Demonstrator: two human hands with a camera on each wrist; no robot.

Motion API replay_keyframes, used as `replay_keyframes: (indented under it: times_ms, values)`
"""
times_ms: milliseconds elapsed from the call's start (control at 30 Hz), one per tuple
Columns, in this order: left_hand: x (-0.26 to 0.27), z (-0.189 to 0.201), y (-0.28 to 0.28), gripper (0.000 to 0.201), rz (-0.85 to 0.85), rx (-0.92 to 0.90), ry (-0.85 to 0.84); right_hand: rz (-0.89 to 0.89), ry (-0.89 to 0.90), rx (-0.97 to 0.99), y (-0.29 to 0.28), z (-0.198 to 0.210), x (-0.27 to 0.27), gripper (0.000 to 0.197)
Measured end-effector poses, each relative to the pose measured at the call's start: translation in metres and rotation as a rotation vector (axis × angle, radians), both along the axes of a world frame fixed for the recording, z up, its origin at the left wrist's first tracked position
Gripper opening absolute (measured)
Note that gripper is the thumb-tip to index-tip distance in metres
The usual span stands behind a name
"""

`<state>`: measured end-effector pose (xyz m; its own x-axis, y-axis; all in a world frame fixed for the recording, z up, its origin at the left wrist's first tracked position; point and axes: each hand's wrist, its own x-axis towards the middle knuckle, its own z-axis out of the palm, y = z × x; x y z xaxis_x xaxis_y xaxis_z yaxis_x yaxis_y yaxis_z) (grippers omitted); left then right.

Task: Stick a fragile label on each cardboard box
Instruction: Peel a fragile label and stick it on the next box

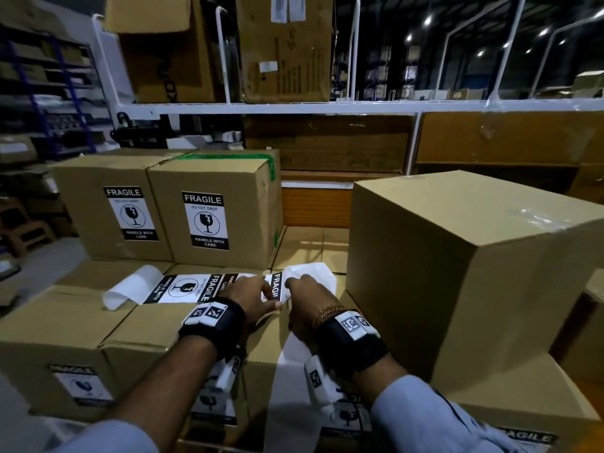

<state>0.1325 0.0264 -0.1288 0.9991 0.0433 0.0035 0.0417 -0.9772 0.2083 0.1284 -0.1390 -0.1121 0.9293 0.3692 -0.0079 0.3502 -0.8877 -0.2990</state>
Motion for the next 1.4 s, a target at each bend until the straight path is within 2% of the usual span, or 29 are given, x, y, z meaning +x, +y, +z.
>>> replay_keyframes:
  times_ms: [100,167,233,300,367,500,600,767,1133,1400]
  values:
    - [-0.001,0.000,-0.001,0.031,0.000,-0.041,-0.003,0.028,-0.005,-0.006,-0.003,0.002,-0.001,0.081]
    - [-0.003,0.003,-0.001,0.043,0.000,-0.056,-0.012,0.045,0.010,-0.041,-0.003,0.002,-0.001,0.083]
    - [-0.006,0.006,-0.003,0.054,0.002,-0.071,-0.004,0.061,0.087,-0.080,-0.003,-0.001,-0.003,0.081]
    - [-0.008,0.006,-0.003,0.056,0.005,-0.107,0.015,0.059,0.134,-0.135,-0.005,-0.003,-0.004,0.077]
    - [-0.010,0.006,-0.005,0.053,-0.002,-0.139,0.032,0.043,0.135,-0.168,-0.007,-0.004,-0.006,0.074]
    - [-0.014,0.006,-0.011,0.059,0.008,-0.126,0.034,0.003,0.111,-0.159,-0.009,-0.007,-0.008,0.066]
    - [-0.013,0.007,-0.013,0.051,0.018,-0.102,0.036,-0.020,0.096,-0.116,-0.011,-0.012,-0.011,0.063]
    - [-0.012,0.008,-0.017,0.051,0.024,-0.023,0.013,-0.024,0.078,-0.037,-0.015,-0.019,-0.016,0.051]
    - [-0.015,0.012,-0.030,0.042,0.019,0.089,-0.013,0.036,0.141,0.018,-0.021,-0.022,-0.006,0.054]
    - [-0.017,0.014,-0.036,0.032,0.021,0.120,0.009,0.062,0.080,0.026,-0.028,-0.026,-0.002,0.046]
